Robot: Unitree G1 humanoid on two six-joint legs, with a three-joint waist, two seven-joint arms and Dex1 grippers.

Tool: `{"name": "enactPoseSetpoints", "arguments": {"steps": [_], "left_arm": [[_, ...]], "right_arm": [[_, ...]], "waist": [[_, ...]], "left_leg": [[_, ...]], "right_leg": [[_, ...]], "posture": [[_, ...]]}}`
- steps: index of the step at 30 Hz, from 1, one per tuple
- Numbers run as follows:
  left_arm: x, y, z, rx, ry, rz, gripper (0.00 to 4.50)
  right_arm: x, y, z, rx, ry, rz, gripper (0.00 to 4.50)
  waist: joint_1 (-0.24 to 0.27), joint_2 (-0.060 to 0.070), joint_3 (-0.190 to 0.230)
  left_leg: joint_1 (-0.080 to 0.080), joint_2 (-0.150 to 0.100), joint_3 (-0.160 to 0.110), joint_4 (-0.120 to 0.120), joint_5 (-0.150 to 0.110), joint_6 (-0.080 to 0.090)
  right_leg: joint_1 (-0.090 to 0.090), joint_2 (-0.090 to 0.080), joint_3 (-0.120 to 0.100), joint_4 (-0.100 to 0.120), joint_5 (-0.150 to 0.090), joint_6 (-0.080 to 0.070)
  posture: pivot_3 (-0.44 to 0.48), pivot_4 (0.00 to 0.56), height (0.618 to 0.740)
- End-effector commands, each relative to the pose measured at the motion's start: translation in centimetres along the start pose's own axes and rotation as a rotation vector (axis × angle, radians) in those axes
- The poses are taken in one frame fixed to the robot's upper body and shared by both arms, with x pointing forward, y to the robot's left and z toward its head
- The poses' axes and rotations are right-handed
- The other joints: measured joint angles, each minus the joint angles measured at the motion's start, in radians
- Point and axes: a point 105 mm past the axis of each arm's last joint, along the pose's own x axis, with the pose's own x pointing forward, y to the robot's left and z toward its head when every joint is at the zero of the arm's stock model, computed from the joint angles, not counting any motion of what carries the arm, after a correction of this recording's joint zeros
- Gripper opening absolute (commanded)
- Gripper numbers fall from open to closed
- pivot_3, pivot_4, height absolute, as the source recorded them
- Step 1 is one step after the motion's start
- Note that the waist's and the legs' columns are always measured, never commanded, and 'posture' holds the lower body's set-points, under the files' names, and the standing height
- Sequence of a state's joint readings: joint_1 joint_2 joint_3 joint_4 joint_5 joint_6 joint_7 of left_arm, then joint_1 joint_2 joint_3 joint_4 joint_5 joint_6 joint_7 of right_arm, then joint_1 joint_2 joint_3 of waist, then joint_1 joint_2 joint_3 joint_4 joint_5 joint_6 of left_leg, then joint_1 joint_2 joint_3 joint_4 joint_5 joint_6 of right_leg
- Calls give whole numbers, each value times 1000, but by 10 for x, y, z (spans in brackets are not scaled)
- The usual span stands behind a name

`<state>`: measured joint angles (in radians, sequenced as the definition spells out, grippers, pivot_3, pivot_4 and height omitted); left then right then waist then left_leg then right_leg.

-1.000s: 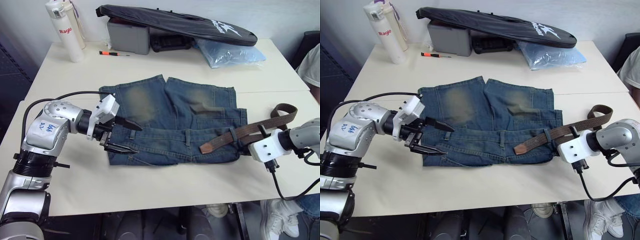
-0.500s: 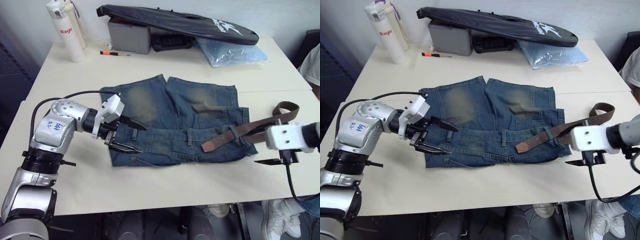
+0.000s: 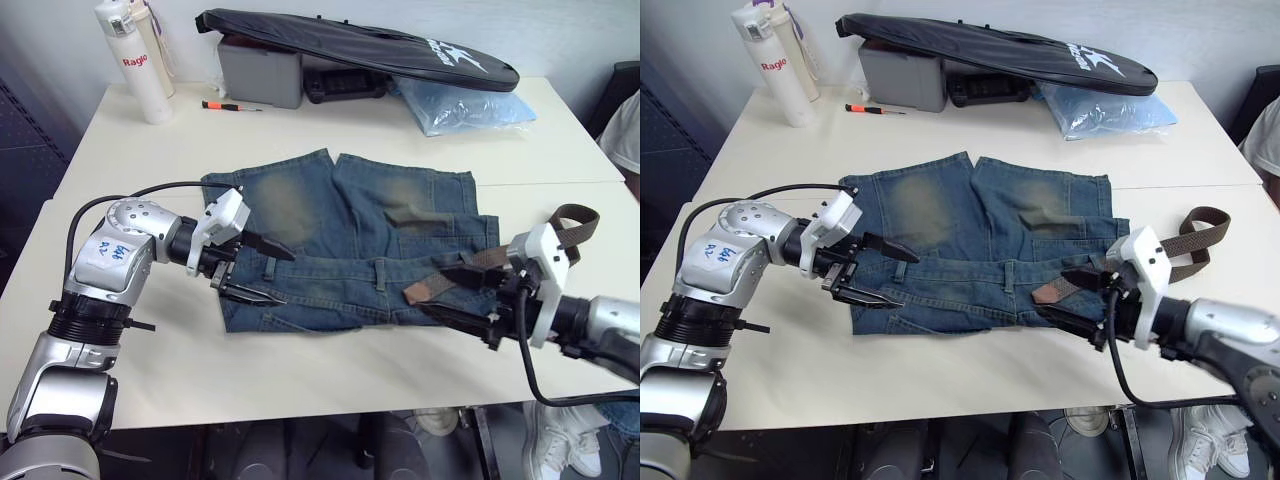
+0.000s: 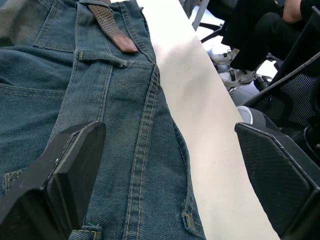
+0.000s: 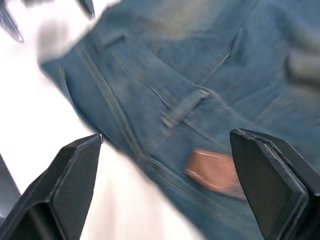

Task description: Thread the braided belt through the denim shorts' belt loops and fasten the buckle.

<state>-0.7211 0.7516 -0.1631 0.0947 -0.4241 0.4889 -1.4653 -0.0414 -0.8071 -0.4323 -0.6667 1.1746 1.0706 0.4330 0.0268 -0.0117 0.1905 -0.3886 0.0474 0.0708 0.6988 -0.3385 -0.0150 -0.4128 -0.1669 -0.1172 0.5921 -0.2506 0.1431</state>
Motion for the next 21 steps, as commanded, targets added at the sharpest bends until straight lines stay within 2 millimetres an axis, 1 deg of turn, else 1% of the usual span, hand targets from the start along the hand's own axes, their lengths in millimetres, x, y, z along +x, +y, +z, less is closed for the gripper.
{"name": "enactPoseSetpoints", "arguments": {"steps": [1, 3, 5, 7, 10, 12, 16, 18, 21], "left_arm": [[-4, -1, 5, 30, -2, 12, 4500], [-3, -1, 5, 31, -1, 15, 4500], [-3, 0, 4, 32, -1, 19, 4500], [-3, 0, 4, 35, -2, 22, 4500], [-3, 1, 5, 39, -4, 29, 4500], [-3, 2, 5, 41, -5, 34, 4500], [-4, -1, 3, 39, -1, 40, 4500], [-5, -1, 2, 37, 1, 47, 4500], [-6, -1, 2, 35, 1, 56, 4500]], "right_arm": [[-3, 3, -6, 261, -58, -28, 4383], [-4, 3, -10, 350, -57, -51, 4383], [-5, -1, -12, 482, -97, -70, 4383], [-6, -4, -11, 595, -142, -77, 4383], [-3, -8, -8, 701, -202, -79, 4383], [0, -12, -9, 746, -235, -86, 4383], [5, -18, -17, 832, -262, -115, 4383], [5, -21, -22, 853, -254, -134, 4383], [5, -26, -24, 876, -261, -159, 4383]], "waist": [[0, 0, 0], [0, 0, 0], [-1, 0, 0], [-2, 0, 0], [-3, 0, 0], [-2, 0, 0], [-2, 0, 0], [-2, 0, 0], [-1, 0, 0]], "left_leg": [[0, 0, 0, 0, 0, 0], [0, 0, 0, -1, 0, 0], [0, 0, 0, -1, 0, 0], [1, 0, 0, -1, 0, 0], [1, 0, 0, -1, 0, 0], [1, 0, 0, -1, 0, 0], [1, 0, 1, -1, 0, 0], [1, 0, 1, -1, 0, 1], [0, 0, 1, -1, 0, 1]], "right_leg": [[0, 0, 0, 0, 0, 0], [0, 0, 0, -1, 0, 0], [0, 0, 0, 0, 0, 0], [0, 0, 0, 0, 0, 0], [0, 0, 0, 0, 0, 0], [0, 0, 0, 0, 0, 0], [0, 0, 1, 0, 0, 0], [0, 0, 1, 0, 0, 0], [0, 0, 1, 0, 0, 0]], "posture": [[0, 150, 740], [0, 150, 740], [0, 150, 740], [0, 150, 740], [0, 150, 740], [0, 150, 740], [0, 150, 740], [0, 150, 740], [0, 150, 740]]}}
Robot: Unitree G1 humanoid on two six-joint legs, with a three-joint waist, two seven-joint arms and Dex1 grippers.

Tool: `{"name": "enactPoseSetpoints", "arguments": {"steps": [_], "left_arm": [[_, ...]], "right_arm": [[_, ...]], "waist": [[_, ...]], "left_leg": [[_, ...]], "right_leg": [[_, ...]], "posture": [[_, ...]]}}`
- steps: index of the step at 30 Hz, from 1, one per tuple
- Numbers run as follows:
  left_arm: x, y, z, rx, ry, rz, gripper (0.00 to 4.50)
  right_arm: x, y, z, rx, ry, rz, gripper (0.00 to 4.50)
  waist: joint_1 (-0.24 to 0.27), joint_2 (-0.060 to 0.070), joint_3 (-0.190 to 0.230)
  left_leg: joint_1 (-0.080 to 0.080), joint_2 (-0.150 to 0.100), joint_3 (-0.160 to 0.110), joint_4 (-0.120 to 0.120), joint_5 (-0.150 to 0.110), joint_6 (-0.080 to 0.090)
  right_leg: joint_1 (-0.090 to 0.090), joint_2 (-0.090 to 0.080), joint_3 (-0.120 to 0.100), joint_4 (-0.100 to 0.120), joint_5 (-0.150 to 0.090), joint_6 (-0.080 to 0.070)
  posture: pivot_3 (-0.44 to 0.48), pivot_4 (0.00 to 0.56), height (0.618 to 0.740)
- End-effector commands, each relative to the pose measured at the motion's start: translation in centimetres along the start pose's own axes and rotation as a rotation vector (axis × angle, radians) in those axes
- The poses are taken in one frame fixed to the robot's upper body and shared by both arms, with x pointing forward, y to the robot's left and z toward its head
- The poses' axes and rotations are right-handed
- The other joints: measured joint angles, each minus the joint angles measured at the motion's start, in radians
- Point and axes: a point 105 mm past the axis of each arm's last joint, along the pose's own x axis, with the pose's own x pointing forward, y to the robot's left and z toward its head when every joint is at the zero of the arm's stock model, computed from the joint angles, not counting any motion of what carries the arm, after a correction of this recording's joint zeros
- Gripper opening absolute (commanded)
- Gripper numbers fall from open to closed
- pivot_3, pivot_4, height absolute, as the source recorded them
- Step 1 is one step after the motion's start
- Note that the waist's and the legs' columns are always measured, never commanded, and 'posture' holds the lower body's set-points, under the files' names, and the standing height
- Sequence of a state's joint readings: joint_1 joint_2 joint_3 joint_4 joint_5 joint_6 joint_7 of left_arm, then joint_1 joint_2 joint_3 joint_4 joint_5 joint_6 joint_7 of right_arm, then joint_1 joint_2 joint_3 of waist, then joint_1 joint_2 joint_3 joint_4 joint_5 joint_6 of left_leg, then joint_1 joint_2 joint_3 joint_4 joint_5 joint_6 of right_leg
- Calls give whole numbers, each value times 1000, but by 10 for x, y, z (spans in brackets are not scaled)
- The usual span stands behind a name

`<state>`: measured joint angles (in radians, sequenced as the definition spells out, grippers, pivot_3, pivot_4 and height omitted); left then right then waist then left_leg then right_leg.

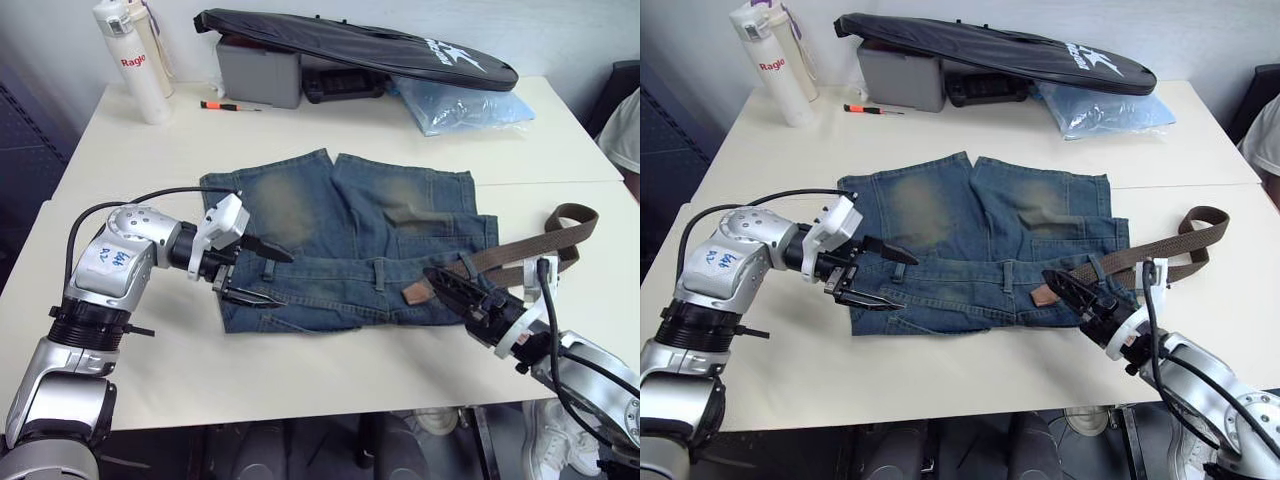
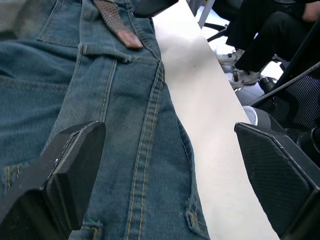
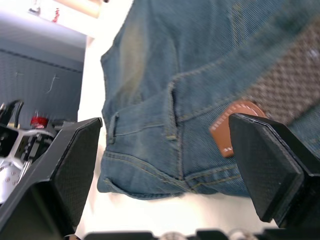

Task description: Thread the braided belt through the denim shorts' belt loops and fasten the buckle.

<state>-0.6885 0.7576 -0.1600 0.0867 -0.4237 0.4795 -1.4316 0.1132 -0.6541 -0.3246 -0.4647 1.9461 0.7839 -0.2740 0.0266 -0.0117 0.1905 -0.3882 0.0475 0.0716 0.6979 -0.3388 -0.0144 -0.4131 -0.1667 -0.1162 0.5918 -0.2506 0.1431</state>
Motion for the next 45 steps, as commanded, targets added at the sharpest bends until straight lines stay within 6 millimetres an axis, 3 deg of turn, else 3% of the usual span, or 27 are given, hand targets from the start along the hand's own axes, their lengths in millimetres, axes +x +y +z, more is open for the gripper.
{"name": "enactPoseSetpoints", "arguments": {"steps": [1, 7, 12, 18, 26, 34, 39, 45], "left_arm": [[-7, -2, 10, 50, -3, 24, 4500], [-7, -2, 9, 50, -3, 34, 4500], [-7, -4, 8, 46, -1, 40, 4500], [-7, -5, 8, 43, -6, 53, 4500], [-7, -7, 7, 37, -9, 66, 4500], [-8, -8, 5, 34, -1, 76, 4500], [-8, -8, 6, 40, 2, 76, 4500], [-7, -9, 6, 47, 3, 75, 4500]], "right_arm": [[-1, 1, 8, 28, -39, 2, 4383], [0, -21, 19, 80, -76, -93, 4383], [2, -37, 14, 72, -50, -167, 4383], [8, -42, 23, 88, -92, -194, 4383], [20, -36, 23, 125, -109, -155, 4383], [26, -12, 14, 149, -76, -27, 4383], [30, -11, 13, 157, -90, -11, 4383], [29, -21, 30, 219, -208, -1, 4383]], "waist": [[-1, 0, 0], [-1, 0, 0], [-2, 0, 0], [-1, 0, 0], [-6, 0, 0], [-6, 0, 0], [-5, 0, 0], [-5, 1, 0]], "left_leg": [[0, 0, 0, 0, 0, 0], [0, 0, 0, 0, 0, 0], [0, 0, 0, 0, 0, 0], [0, 0, 0, 0, 0, 0], [1, 0, 0, 0, 0, 0], [0, 0, 0, 0, 0, 0], [0, 0, 0, 0, 0, 0], [0, 0, 0, -1, 0, 0]], "right_leg": [[0, 0, 0, 0, 0, 0], [0, 0, 0, 0, 0, 0], [0, 0, 0, 0, 0, 0], [0, 0, 0, 0, 0, 0], [0, 0, 1, 0, 0, 0], [0, 0, 1, 0, 0, 0], [0, 0, 1, 0, 0, 0], [-1, 0, 1, 0, 0, 0]], "posture": [[0, 150, 740], [0, 150, 740], [0, 150, 740], [0, 150, 740], [0, 150, 740], [0, 150, 740], [0, 150, 740], [0, 150, 740]]}}
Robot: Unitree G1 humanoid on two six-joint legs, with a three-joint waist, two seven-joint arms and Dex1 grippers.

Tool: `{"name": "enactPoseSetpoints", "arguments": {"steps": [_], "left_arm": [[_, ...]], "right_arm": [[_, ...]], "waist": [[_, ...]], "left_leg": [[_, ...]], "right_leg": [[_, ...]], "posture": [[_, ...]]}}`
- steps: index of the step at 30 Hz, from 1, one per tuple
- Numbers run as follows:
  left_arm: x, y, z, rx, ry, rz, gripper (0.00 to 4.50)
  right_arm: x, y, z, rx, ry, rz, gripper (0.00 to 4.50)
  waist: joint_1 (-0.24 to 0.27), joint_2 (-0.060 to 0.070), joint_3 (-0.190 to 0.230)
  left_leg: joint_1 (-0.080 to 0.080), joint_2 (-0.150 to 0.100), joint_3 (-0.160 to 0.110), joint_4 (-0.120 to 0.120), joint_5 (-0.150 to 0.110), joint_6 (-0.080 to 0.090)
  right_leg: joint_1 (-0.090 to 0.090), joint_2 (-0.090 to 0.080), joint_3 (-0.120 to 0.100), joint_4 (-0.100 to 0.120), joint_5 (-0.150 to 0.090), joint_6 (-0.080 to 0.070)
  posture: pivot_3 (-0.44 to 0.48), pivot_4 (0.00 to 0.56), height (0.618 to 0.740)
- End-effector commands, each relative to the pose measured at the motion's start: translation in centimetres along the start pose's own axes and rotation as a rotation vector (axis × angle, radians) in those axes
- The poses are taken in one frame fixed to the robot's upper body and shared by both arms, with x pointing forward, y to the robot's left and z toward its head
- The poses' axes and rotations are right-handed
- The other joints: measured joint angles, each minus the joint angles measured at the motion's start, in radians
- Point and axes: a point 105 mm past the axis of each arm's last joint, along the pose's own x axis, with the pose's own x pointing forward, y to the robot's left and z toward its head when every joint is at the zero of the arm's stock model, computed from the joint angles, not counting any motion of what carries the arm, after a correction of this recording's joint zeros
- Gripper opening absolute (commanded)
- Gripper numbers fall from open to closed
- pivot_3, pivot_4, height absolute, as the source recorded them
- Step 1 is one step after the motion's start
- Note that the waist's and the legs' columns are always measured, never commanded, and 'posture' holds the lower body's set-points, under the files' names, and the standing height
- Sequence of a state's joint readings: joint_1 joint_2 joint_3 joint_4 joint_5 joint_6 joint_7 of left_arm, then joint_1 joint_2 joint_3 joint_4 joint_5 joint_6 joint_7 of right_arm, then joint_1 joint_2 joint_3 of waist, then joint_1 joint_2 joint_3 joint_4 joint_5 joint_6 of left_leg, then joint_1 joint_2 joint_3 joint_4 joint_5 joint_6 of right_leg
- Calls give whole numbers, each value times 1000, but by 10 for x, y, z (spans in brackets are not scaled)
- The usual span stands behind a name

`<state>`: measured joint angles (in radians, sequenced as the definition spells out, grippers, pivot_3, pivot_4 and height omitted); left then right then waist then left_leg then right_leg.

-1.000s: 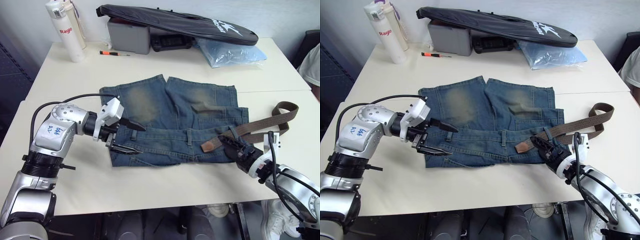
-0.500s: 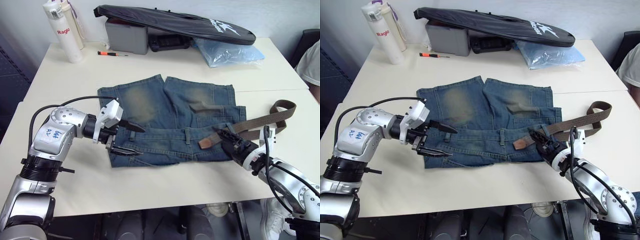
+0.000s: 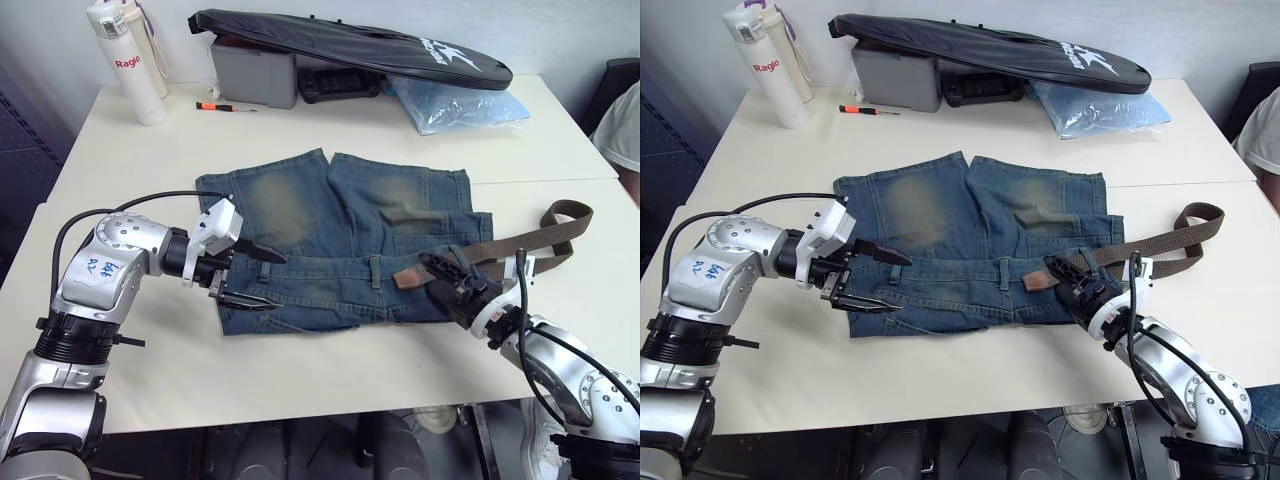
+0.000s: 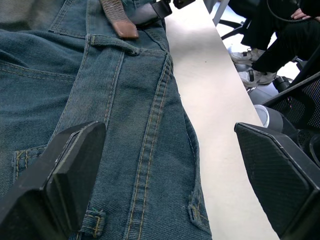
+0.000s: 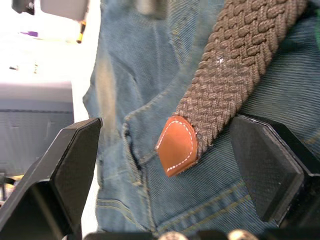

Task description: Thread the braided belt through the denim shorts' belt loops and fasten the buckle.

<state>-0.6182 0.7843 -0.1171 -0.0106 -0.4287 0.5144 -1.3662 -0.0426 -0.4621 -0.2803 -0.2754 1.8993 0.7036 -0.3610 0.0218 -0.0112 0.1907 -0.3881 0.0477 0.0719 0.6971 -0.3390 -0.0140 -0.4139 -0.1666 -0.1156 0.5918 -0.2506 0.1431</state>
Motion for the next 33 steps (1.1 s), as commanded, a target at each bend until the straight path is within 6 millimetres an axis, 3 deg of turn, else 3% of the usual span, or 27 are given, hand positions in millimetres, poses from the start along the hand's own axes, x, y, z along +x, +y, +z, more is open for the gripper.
{"name": "enactPoseSetpoints", "arguments": {"steps": [1, 8, 15, 18, 25, 26, 29, 33], "left_arm": [[-4, -3, 9, 47, -11, 8, 4500], [-4, -3, 10, 52, -8, 10, 4500], [-3, -3, 9, 54, -7, 10, 4500], [-3, -3, 9, 54, -6, 9, 4500], [-4, -3, 8, 52, -2, 15, 4500], [-4, -3, 8, 51, -3, 15, 4500], [-4, -3, 8, 51, -2, 16, 4500], [-5, -2, 7, 50, -1, 17, 4500]], "right_arm": [[-2, 4, 16, 7, -85, 32, 4383], [3, -16, 13, 53, -119, -39, 4383], [5, -16, 13, 85, -151, -36, 4383], [8, -18, 8, 104, -138, -42, 3593], [8, -18, 5, 115, -136, -39, 314], [9, -17, 5, 114, -134, -33, 33], [9, -12, 4, 116, -135, -5, 33], [4, 10, 4, 106, -129, 79, 33]], "waist": [[0, 0, 0], [0, 0, 0], [-1, 0, 0], [-1, 0, 0], [-1, 1, 1], [-2, 1, 1], [-2, 1, 1], [-2, 2, 1]], "left_leg": [[0, 0, 0, 0, 0, 0], [0, 0, 0, 0, 0, 0], [0, 0, 0, 0, 0, 0], [0, 0, 0, 0, 0, 0], [0, 0, 0, 0, 0, 0], [0, 0, 0, 0, 0, 0], [0, 0, 0, -1, 0, 0], [0, 0, 0, -1, 0, 0]], "right_leg": [[0, 0, 0, 0, 0, 0], [0, 0, 0, 0, 0, 0], [0, 0, 0, 1, 0, 0], [0, 0, 0, 1, 0, 0], [0, 0, 0, 0, 0, 0], [0, 0, 0, 0, 0, 0], [0, 0, 0, 0, 0, 0], [-1, 0, 1, 0, 0, 0]], "posture": [[0, 150, 740], [0, 150, 740], [0, 150, 740], [0, 150, 740], [0, 150, 740], [0, 150, 740], [0, 150, 740], [0, 150, 740]]}}
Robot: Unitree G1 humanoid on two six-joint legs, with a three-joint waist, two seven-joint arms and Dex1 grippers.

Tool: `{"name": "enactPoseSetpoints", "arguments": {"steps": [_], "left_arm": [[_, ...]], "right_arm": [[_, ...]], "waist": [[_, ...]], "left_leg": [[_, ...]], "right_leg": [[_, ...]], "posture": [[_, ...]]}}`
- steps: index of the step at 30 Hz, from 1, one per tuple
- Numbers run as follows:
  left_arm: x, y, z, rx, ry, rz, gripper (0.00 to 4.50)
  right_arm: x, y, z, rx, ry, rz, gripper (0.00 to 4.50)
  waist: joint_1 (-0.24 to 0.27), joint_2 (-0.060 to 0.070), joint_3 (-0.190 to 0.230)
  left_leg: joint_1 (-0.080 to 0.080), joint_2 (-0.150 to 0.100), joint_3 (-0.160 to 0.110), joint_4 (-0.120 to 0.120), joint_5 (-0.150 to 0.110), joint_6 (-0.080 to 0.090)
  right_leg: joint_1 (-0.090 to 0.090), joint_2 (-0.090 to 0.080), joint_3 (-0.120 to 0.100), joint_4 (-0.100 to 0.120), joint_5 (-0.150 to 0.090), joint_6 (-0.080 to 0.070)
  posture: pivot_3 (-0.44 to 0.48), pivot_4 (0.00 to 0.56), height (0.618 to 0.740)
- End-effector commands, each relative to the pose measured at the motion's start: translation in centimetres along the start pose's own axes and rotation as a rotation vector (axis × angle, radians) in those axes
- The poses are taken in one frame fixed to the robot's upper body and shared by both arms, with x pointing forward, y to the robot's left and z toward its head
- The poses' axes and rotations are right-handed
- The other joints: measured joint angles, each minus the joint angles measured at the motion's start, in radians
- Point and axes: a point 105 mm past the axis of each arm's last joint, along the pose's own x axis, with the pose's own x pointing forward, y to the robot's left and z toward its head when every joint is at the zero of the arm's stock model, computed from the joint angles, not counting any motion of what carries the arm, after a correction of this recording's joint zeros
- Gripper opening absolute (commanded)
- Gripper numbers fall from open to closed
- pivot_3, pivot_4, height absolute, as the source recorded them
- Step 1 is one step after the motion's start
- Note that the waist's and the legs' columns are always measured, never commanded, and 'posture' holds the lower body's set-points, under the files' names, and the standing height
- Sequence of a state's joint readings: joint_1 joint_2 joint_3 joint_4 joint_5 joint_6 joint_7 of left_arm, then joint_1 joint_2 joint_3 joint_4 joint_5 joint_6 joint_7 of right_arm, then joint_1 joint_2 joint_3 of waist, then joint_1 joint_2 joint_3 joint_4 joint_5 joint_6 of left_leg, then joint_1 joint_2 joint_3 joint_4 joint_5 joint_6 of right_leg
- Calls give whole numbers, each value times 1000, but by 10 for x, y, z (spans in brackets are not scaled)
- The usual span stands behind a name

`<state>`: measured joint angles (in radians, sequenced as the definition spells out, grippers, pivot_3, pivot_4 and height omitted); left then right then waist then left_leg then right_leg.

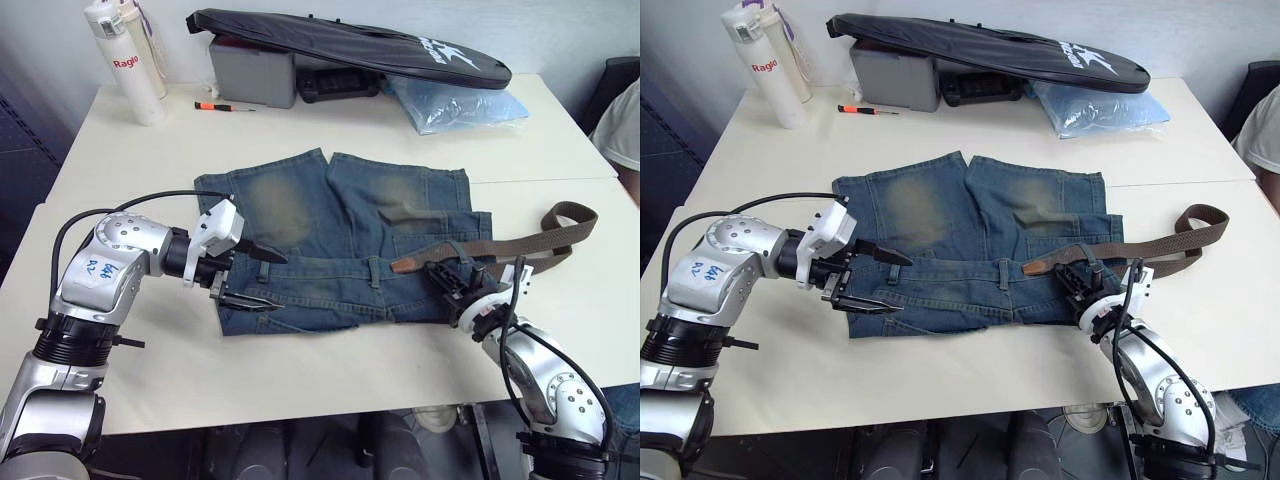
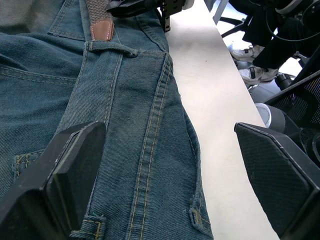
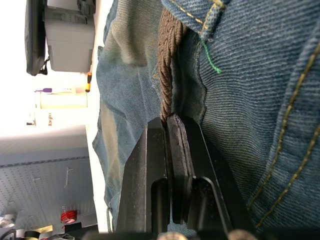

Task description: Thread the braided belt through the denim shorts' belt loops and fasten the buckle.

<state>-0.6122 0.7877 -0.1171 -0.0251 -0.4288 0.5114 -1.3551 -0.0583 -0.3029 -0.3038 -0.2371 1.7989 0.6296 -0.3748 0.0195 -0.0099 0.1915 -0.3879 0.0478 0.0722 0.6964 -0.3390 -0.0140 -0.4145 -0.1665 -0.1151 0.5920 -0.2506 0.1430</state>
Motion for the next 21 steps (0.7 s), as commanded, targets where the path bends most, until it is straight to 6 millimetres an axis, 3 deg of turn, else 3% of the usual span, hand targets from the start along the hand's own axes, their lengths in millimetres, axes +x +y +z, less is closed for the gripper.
{"name": "enactPoseSetpoints", "arguments": {"steps": [1, 5, 8, 16, 21], "left_arm": [[-6, -1, 7, 39, -5, 10, 4500], [-6, 0, 6, 39, -4, 9, 4500], [-4, 0, 7, 40, -6, 3, 4500], [-4, 0, 8, 43, -2, -2, 4500], [-6, 1, 9, 45, 1, 3, 4500]], "right_arm": [[-9, 29, 0, -8, 2, 116, 33], [-15, 45, -7, 3, 29, 171, 33], [-18, 49, -25, 10, 82, 187, 33], [-13, 28, -33, 30, 65, 149, 33], [-17, 67, -51, 77, 148, 324, 33]], "waist": [[0, 1, 1], [0, 2, 1], [1, 2, 1], [1, 2, 1], [-1, 3, 2]], "left_leg": [[0, 0, 0, 0, 0, 0], [0, 0, 0, 0, 0, 0], [0, 0, 0, -1, 0, 0], [0, 0, 1, -1, 0, 0], [0, 0, 1, -1, 0, 0]], "right_leg": [[0, 0, 0, 0, 0, 0], [0, 0, 0, 0, 0, 0], [-1, 0, 0, 0, 0, 0], [-1, 0, 0, 0, 0, 0], [-1, 0, 1, 0, 0, 0]], "posture": [[0, 150, 740], [0, 150, 740], [0, 150, 740], [0, 150, 740], [0, 150, 740]]}}
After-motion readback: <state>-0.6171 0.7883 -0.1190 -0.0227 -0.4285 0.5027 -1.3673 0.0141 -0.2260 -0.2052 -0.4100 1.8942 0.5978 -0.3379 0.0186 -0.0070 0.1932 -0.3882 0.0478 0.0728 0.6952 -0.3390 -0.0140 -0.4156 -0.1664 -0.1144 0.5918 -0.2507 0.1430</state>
